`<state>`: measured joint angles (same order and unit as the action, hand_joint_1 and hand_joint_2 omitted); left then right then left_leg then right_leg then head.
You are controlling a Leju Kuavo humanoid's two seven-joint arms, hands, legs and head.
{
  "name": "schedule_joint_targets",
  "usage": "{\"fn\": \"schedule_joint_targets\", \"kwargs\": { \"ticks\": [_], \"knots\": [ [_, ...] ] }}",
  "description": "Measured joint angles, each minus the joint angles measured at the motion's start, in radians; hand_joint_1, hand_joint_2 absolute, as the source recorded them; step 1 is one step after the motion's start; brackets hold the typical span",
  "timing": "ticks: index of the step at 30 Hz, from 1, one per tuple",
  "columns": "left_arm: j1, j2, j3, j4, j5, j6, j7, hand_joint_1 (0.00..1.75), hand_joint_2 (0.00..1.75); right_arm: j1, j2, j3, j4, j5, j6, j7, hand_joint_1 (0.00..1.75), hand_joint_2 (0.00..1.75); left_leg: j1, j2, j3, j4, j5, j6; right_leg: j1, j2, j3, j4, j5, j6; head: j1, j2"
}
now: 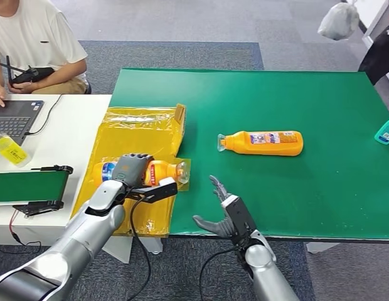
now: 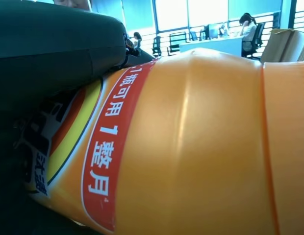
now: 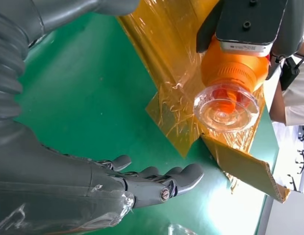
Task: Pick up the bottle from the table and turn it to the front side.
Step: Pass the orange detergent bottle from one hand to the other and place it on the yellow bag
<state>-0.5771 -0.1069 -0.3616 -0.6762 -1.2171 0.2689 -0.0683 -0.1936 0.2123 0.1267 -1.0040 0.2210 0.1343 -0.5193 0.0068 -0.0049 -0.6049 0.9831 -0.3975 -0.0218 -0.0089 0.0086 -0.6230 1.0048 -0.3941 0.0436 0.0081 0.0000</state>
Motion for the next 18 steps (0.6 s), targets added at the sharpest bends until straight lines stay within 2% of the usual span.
{"fn": "schedule_joint_targets", "kwargs": {
  "ticks": [15,18],
  "knots": [
    [-0.004,-0.03,-0.001,0.017,0.028,0.004,-0.031,1.75,1.75,0.0,-0.001,-0.004,0.0,0.011,0.003,0.001,0.0,1.75,0.0,0.0,0.0,0.0,0.0,0.0,0.0,0.0,0.001,0.0,0.0,0.0,0.0,0.0],
    [-0.003,-0.035,-0.001,0.017,0.028,0.005,-0.032,1.23,1.75,0.0,-0.001,-0.004,0.0,0.011,0.003,0.001,0.0,1.75,0.0,0.0,0.0,0.0,0.0,0.0,0.0,0.0,0.001,0.0,0.0,0.0,0.0,0.0]
  ]
}}
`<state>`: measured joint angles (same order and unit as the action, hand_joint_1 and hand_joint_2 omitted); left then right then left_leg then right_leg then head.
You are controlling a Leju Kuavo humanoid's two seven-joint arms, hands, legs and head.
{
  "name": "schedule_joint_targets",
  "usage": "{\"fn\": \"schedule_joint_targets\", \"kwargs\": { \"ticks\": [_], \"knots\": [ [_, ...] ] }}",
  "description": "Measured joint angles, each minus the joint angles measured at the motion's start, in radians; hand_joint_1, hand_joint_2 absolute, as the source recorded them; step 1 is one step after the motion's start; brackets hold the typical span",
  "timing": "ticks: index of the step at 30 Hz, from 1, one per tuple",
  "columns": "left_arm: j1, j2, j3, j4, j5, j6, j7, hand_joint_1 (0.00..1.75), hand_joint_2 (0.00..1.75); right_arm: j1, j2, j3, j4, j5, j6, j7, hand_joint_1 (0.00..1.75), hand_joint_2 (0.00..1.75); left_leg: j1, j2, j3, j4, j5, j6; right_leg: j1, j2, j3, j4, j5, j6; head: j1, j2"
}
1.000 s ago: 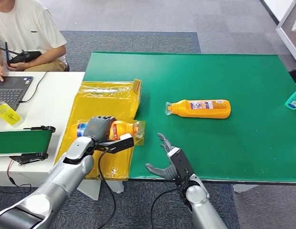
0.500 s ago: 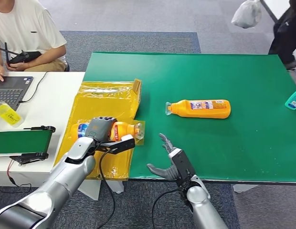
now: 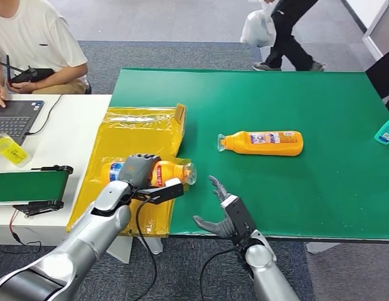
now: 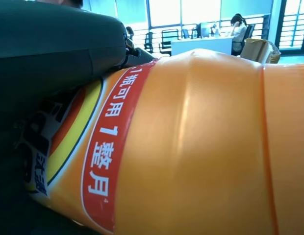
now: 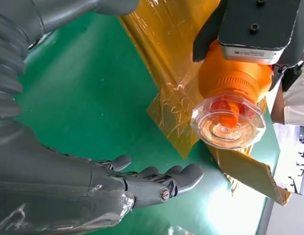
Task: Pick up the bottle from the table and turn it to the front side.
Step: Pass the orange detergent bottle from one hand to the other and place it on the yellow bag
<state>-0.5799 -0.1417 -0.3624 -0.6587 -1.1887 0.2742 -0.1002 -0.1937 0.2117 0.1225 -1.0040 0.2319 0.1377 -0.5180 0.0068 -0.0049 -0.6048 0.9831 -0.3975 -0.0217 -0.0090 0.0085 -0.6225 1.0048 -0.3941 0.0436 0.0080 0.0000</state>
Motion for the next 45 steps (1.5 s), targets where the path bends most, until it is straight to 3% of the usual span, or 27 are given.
{"fn": "schedule_joint_targets", "kwargs": {
  "ticks": [1,2,6,18,34,45],
  "knots": [
    [0.0,-0.001,0.0,0.0,0.002,-0.002,0.0,1.06,1.75,0.0,0.0,0.0,0.0,0.0,0.0,0.0,0.0,1.75,0.0,0.0,0.0,0.0,0.0,0.0,0.0,0.0,0.0,0.0,0.0,0.0,0.0,0.0],
    [0.0,-0.002,0.0,0.001,0.004,-0.006,0.0,1.06,1.75,0.0,0.0,0.0,0.0,0.0,0.0,0.0,0.0,1.75,0.0,0.0,0.0,0.0,0.0,0.0,0.0,0.0,0.0,0.0,0.0,0.0,0.0,0.0],
    [0.0,-0.004,0.0,0.003,0.013,-0.022,0.0,0.0,1.75,0.0,0.0,0.0,0.0,0.0,0.0,0.0,0.0,1.75,0.0,0.0,0.0,0.0,0.0,0.0,0.0,0.0,0.0,0.0,0.0,0.0,0.0,0.0],
    [0.026,-0.011,0.008,-0.002,0.079,-0.018,-0.033,0.0,1.75,0.003,-0.005,-0.036,-0.032,0.001,-0.022,0.007,0.0,1.75,0.0,0.0,0.0,0.0,0.0,0.0,0.0,0.0,0.0,0.0,0.0,0.0,0.0,0.0],
    [0.061,0.007,0.024,-0.114,0.126,-0.075,-0.046,0.0,1.75,0.007,-0.009,-0.068,-0.044,0.008,-0.024,0.003,0.0,1.75,0.0,0.0,0.0,0.0,0.0,0.0,0.0,0.0,0.0,0.0,0.0,0.0,0.0,0.0],
    [0.026,0.026,0.023,-0.088,0.11,-0.17,0.038,0.0,1.75,0.001,-0.009,-0.082,-0.041,0.006,0.0,-0.005,0.0,1.75,0.0,0.0,0.0,0.0,0.0,0.0,0.0,0.0,0.0,0.0,0.0,0.0,0.0,0.0]
  ]
}}
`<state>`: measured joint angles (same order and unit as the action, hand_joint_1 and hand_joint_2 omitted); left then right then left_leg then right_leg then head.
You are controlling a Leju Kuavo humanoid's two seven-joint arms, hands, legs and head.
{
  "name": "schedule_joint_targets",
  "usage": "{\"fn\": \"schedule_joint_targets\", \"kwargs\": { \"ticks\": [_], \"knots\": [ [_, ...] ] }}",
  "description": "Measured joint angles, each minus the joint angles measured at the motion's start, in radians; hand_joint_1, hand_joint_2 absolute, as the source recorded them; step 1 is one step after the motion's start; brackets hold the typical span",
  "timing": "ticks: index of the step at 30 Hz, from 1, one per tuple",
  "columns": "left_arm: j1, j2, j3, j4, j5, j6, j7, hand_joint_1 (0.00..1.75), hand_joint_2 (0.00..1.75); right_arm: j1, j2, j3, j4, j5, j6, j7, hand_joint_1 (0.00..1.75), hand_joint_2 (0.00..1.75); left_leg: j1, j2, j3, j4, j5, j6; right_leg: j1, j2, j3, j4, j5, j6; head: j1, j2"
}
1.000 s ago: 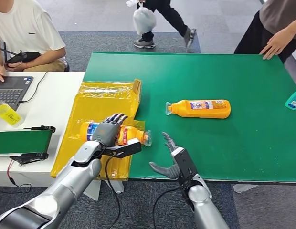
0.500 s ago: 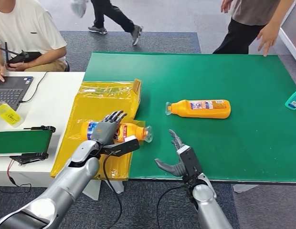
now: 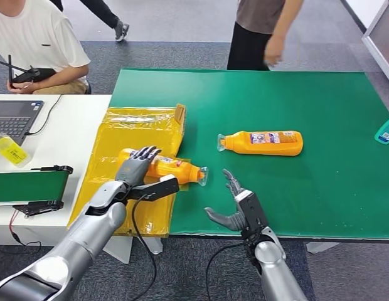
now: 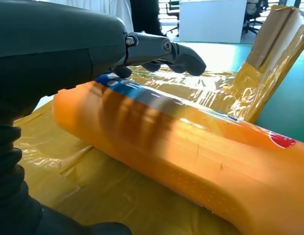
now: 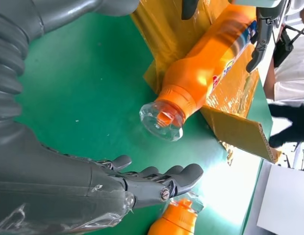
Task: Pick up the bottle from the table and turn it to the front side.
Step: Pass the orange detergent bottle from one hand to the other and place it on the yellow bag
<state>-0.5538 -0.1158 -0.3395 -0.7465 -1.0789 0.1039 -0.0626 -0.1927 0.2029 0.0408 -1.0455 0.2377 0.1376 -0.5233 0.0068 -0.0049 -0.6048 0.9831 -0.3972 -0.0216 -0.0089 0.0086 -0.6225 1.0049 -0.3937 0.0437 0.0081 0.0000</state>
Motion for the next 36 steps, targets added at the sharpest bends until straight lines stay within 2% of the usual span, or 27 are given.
{"fn": "schedule_joint_targets", "kwargs": {
  "ticks": [11,22,28,36],
  "knots": [
    [-0.013,0.002,-0.001,0.041,0.007,0.035,-0.031,0.0,1.75,-0.001,0.0,-0.006,0.0,-0.001,0.004,-0.003,0.0,1.75,0.0,0.0,0.0,0.0,0.0,0.0,0.0,0.0,0.0,0.0,0.0,0.0,0.0,0.0],
    [0.013,0.005,-0.001,0.009,0.039,0.05,-0.068,0.0,1.75,0.003,0.0,-0.007,0.0,-0.001,0.001,-0.004,0.0,1.75,0.0,0.0,0.0,0.0,0.0,0.0,0.0,0.0,0.0,0.0,0.0,0.0,0.0,0.0],
    [0.129,0.01,-0.003,-0.177,0.077,0.052,-0.092,0.0,1.75,0.038,0.0,-0.029,-0.016,-0.005,-0.01,-0.004,0.0,1.75,0.0,0.0,0.0,0.0,-0.001,0.001,0.0,0.0,0.0,0.0,0.0,0.0,0.0,0.0],
    [0.378,0.03,-0.043,-0.561,-0.002,0.138,-0.108,0.0,1.75,0.111,0.0,-0.082,-0.08,-0.005,-0.019,0.0,0.0,1.75,0.0,0.0,-0.001,0.0,-0.003,0.001,0.0,0.0,-0.001,0.0,-0.002,0.001,0.0,0.0]
  ]
}}
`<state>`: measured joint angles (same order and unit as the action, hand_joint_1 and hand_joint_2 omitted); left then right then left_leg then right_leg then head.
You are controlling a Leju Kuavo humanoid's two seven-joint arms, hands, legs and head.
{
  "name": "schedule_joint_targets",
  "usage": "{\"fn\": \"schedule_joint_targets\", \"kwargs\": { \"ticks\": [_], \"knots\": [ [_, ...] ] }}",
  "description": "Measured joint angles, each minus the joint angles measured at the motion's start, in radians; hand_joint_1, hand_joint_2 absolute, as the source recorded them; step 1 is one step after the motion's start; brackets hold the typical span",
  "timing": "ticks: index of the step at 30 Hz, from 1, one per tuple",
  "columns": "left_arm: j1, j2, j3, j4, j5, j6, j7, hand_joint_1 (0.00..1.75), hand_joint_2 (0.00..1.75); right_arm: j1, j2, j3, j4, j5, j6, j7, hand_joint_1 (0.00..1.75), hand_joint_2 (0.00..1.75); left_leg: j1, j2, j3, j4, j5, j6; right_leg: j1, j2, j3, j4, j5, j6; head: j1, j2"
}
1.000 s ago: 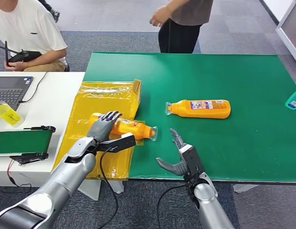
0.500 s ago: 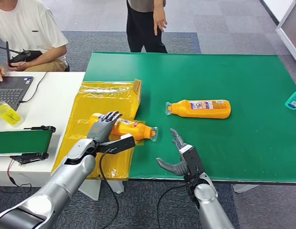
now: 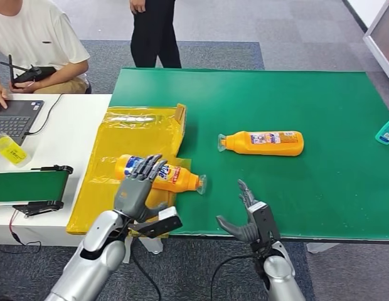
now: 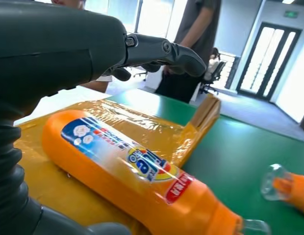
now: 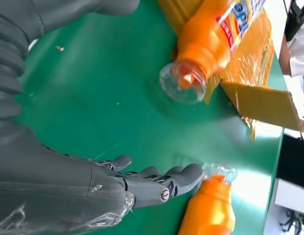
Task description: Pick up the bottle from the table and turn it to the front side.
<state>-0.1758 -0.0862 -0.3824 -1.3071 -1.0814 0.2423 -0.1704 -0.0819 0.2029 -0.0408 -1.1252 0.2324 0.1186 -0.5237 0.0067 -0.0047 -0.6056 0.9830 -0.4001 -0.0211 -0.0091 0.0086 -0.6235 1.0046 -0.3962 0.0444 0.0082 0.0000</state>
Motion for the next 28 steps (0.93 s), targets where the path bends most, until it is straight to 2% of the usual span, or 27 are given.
{"fn": "schedule_joint_targets", "kwargs": {
  "ticks": [4,8,14,19,23,28],
  "knots": [
    [0.058,0.007,-0.011,-0.094,-0.005,0.015,-0.011,0.0,1.75,0.014,0.0,-0.012,-0.021,0.001,-0.002,0.001,0.0,1.75,0.0,0.0,0.0,0.0,0.0,0.0,0.0,0.0,0.0,0.0,0.0,0.0,0.0,0.0],
    [0.128,0.013,-0.011,-0.193,0.021,0.06,-0.064,0.0,1.75,0.031,0.0,-0.024,-0.05,0.001,-0.007,0.006,0.0,1.75,0.0,0.0,0.0,0.0,0.0,0.0,0.0,0.0,0.0,0.0,0.0,0.0,0.0,0.0],
    [0.25,0.025,-0.005,-0.377,0.197,0.07,-0.199,0.0,1.75,0.064,0.0,-0.049,-0.1,0.002,-0.012,0.008,0.0,1.75,0.0,0.0,0.0,0.0,-0.001,0.0,0.0,0.0,0.0,0.0,0.0,0.0,0.0,0.0],
    [0.362,0.035,0.051,-0.488,0.479,-0.058,-0.353,0.0,1.75,0.084,0.0,-0.06,-0.15,0.018,0.003,0.005,0.0,1.75,0.0,0.0,0.0,0.0,-0.002,0.0,0.0,0.0,0.0,0.0,-0.002,-0.001,0.0,0.0],
    [0.459,0.025,0.162,-0.52,0.708,-0.212,-0.473,0.0,1.75,0.084,-0.008,-0.062,-0.194,-0.007,0.05,0.025,0.0,1.75,0.0,0.001,0.0,0.0,-0.002,0.0,0.0,0.0,0.0,0.0,-0.002,-0.001,0.0,0.0],
    [0.52,-0.029,0.333,-0.548,0.835,-0.402,-0.51,0.0,1.75,0.073,-0.027,-0.062,-0.237,-0.059,0.09,0.035,0.0,1.75,0.0,0.001,0.0,0.0,-0.002,0.0,0.0,0.0,0.0,0.0,-0.002,-0.001,0.0,0.0]
  ]
}}
